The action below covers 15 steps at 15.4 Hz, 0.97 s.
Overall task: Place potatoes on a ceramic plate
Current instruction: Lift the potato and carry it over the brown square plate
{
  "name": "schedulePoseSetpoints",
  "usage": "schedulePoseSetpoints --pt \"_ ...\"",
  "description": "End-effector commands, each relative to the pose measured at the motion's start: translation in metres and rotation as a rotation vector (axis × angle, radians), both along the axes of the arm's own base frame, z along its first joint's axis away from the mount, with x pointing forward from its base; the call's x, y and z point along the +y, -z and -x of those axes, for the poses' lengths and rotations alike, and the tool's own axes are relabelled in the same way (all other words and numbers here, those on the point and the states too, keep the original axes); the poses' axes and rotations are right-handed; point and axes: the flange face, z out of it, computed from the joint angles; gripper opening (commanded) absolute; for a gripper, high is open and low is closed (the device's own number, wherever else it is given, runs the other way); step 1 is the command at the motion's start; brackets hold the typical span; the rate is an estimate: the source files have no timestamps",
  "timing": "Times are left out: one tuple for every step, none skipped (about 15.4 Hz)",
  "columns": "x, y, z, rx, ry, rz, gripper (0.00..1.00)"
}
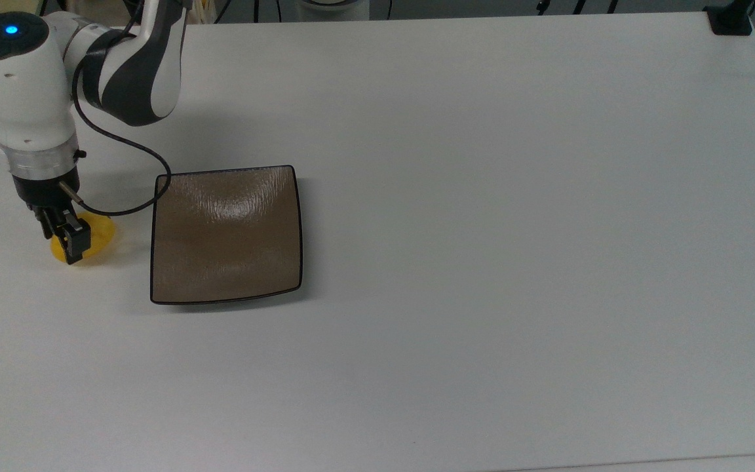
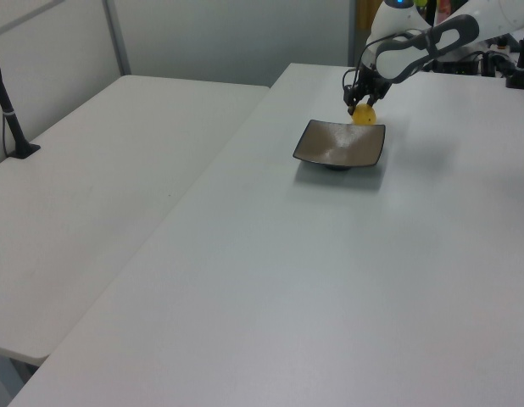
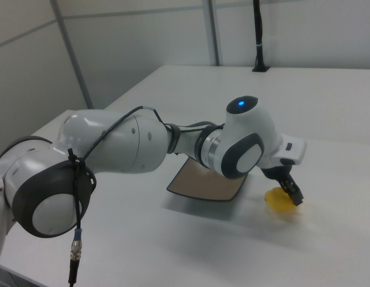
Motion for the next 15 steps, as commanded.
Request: schedulePoseSetpoints --pt "-0.008 -0.038 0.005 -0.053 0.018 0.013 0.30" --pt "-0.007 -0.048 0.005 -0.065 0.020 0.011 0.30" --pt "-0.006 -0.059 0.006 -0.080 0.024 0.008 0.30" --pt "-0.003 -0.066 0.008 -0.087 0.026 0.003 0.30" --pt "0.001 -0.076 0.008 -0.104 0.027 -0.006 0.30" --pt "0.007 -0.089 0.007 -0.127 0.027 -0.017 0.30" --pt "0.016 -0.099 0.006 -0.145 0.024 -0.033 0.30" --pt "0.033 -0.104 0.003 -0.149 0.003 -0.041 0.30" --pt "0.044 -0.107 0.002 -0.151 -0.008 -0.044 0.31" --pt "0.060 -0.107 0.000 -0.143 -0.029 -0.054 0.31" --pt "0.081 -0.106 -0.003 -0.121 -0.055 -0.072 0.31" --pt "0.095 -0.104 -0.005 -0.104 -0.074 -0.082 0.31" --pt "0.108 -0.102 -0.007 -0.091 -0.087 -0.090 0.31" --pt "0.121 -0.097 -0.009 -0.078 -0.094 -0.100 0.31" --pt "0.135 -0.091 -0.010 -0.066 -0.107 -0.106 0.31"
